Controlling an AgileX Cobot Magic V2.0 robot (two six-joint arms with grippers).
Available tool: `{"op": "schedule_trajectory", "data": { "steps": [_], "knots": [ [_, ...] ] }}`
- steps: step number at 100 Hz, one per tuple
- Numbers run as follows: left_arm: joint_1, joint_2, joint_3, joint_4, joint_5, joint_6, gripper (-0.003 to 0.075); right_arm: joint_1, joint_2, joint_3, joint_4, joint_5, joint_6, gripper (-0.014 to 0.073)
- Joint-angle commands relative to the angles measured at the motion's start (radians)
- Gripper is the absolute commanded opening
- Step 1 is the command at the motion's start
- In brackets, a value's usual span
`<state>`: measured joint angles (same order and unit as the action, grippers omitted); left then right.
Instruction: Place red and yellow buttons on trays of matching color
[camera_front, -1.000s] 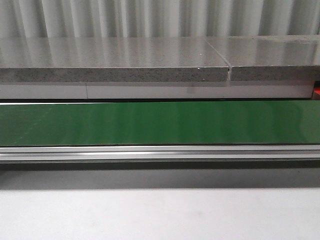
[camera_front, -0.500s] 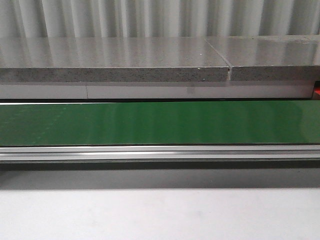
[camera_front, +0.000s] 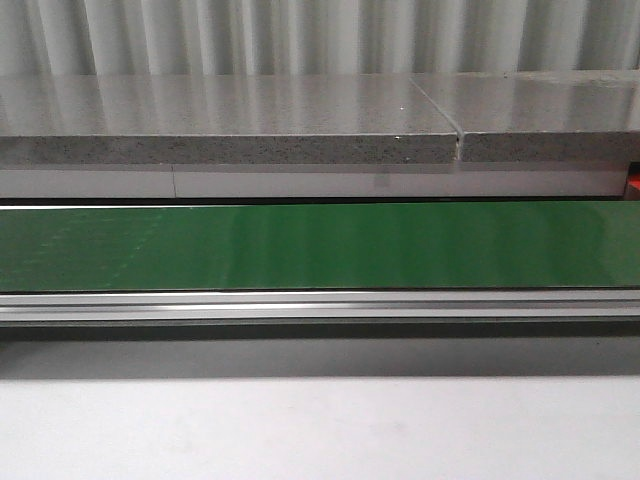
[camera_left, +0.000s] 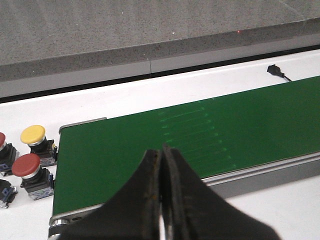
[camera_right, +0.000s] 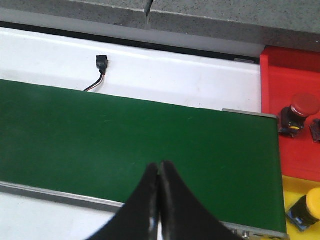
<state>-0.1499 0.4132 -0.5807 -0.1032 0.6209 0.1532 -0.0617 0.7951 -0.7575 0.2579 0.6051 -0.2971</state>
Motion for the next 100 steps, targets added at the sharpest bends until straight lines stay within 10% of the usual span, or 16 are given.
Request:
{"op": "schedule_trajectory", "data": {
  "steps": [1,100],
  "knots": [
    [-0.007,0.006,-0.027,-0.015,-0.072,-0.001,-0.002,0.002,-0.081,0.03,0.006,-0.078,-0.009,-0.0069],
    [-0.007,0.064,-0.038,-0.002,-0.055,-0.001,-0.002,0.002,-0.472,0.237,0.006,-0.054,-0.009,-0.0069]
  ]
}}
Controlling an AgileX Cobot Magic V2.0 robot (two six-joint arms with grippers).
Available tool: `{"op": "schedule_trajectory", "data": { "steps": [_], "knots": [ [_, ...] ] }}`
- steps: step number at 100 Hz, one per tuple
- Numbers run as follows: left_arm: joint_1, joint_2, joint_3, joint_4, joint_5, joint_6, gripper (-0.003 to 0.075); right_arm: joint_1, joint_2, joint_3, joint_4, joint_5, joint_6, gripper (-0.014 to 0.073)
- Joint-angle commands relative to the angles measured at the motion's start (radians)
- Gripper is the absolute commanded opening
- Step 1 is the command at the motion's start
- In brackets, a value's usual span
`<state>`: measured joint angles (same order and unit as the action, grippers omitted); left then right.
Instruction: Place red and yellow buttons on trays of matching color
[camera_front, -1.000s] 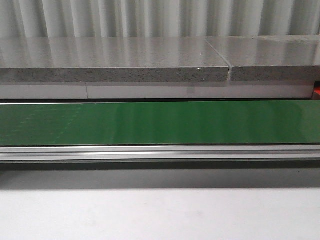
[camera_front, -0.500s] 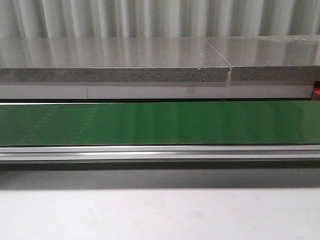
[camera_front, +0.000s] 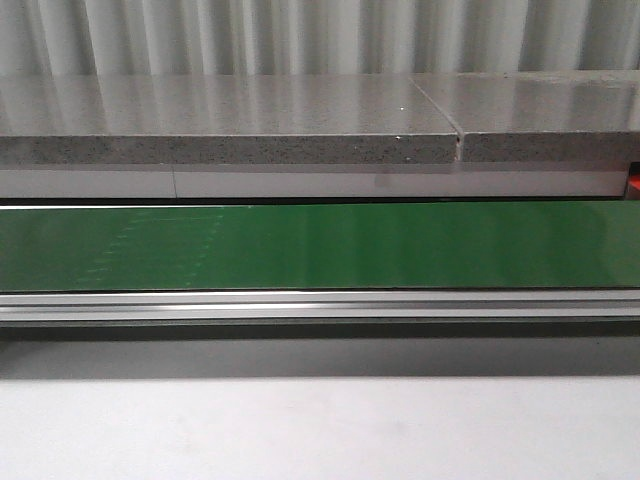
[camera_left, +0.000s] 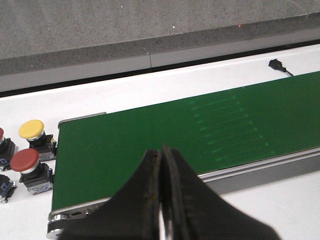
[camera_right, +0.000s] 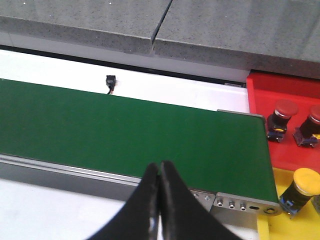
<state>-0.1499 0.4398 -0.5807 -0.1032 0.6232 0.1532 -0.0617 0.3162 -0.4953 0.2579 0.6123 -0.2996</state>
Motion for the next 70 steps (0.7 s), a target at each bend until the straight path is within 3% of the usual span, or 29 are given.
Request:
{"op": "schedule_trajectory", "data": {
  "steps": [1,34,48,58,70],
  "knots": [
    [-0.007,0.041,-0.038,0.004,-0.054,-0.001,-0.002,0.002,0.007,-0.026,0.006,-0.061,-0.006,-0.0069],
    [-0.005,0.23,-0.219,0.15,-0.026,-0.246,-0.002,0.002,0.007,-0.026,0.006,-0.059,-0.006,-0.0069],
    [-0.002,0.329,-0.303,0.16,-0.027,-0.274,0.0,0.002,0.007,-0.026,0.006,-0.059,-0.006,-0.0069],
    [-0.002,0.393,-0.346,0.16,-0.025,-0.274,0.0121,0.002,0.007,-0.026,0.006,-0.059,-0.006,-0.0069],
    [-0.002,0.459,-0.376,0.16,-0.036,-0.274,0.0379,0.002,0.007,-0.026,0.006,-0.059,-0.006,-0.0069]
  ]
}}
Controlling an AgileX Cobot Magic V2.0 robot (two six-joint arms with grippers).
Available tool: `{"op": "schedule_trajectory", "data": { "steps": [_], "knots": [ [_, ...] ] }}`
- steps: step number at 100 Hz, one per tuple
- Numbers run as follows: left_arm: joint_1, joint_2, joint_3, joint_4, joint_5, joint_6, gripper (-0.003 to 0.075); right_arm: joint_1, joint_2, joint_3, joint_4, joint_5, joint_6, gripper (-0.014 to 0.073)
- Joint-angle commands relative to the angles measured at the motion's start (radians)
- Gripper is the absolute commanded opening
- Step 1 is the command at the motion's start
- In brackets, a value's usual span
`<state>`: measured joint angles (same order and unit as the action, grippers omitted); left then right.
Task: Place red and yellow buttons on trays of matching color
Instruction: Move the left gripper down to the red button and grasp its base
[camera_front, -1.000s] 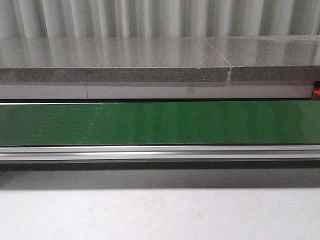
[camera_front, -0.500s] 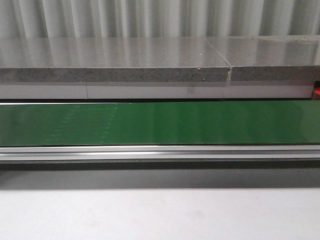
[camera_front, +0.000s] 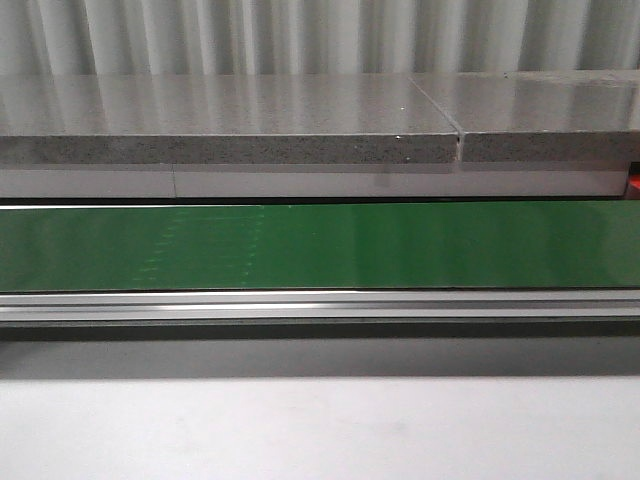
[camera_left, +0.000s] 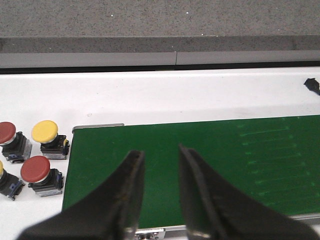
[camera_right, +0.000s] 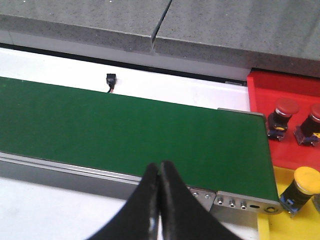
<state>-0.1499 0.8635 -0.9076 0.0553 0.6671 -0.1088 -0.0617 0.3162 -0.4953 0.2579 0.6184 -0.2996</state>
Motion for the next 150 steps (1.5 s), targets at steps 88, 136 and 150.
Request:
{"op": "schedule_trajectory", "data": {
  "steps": [88,136,150],
  "knots": [
    [0.435,0.496,-0.265,-0.131,0.169,-0.082,0.0419,0.002,0.007,-0.026,0.006,-0.065,-0.006,-0.0069],
    [0.445,0.769,-0.449,-0.129,0.305,-0.075,0.0419,0.002,0.007,-0.026,0.006,-0.065,-0.006,-0.0069],
    [0.445,0.825,-0.477,-0.129,0.31,-0.071,0.042,0.002,0.007,-0.026,0.006,-0.065,-0.006,-0.0069]
  ]
}}
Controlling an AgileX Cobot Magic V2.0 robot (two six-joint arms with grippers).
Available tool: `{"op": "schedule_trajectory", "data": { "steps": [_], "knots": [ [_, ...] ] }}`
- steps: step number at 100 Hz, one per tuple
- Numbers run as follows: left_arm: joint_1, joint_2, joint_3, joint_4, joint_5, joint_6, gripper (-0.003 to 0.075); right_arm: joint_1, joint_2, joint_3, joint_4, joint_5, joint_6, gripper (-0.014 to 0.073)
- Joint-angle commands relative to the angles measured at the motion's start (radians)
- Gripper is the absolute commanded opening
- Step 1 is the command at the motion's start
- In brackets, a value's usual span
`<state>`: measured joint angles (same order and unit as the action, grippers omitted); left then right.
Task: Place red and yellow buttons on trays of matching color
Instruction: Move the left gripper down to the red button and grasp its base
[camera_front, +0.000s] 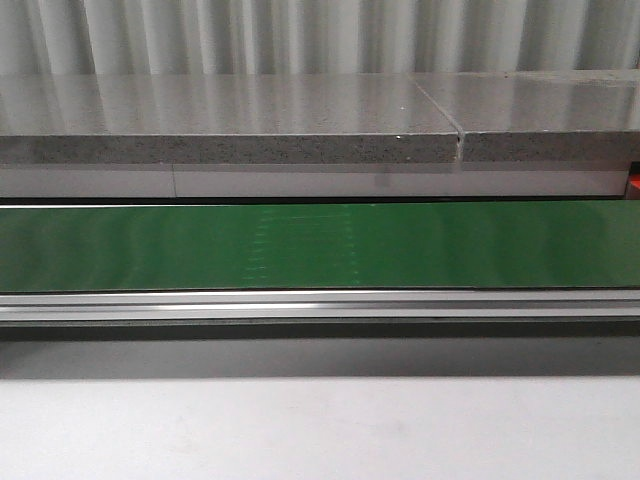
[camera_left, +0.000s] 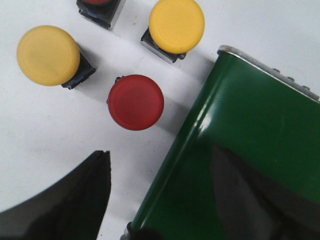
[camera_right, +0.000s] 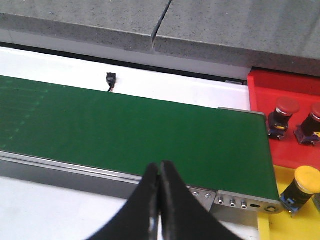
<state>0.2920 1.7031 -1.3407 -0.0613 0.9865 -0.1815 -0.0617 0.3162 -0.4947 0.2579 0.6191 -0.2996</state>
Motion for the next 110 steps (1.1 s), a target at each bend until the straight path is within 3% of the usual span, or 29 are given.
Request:
{"op": "schedule_trajectory", "data": {
  "steps": [1,110],
  "knots": [
    [0.003,-0.011,-0.044,-0.012,-0.009,0.002,0.042,0.002,0.007,-0.026,0.006,-0.066,-0.006,-0.0069],
    [0.03,0.155,-0.07,-0.036,-0.086,0.013,0.0419,0.002,0.007,-0.026,0.006,-0.061,-0.006,-0.0069]
  ]
}}
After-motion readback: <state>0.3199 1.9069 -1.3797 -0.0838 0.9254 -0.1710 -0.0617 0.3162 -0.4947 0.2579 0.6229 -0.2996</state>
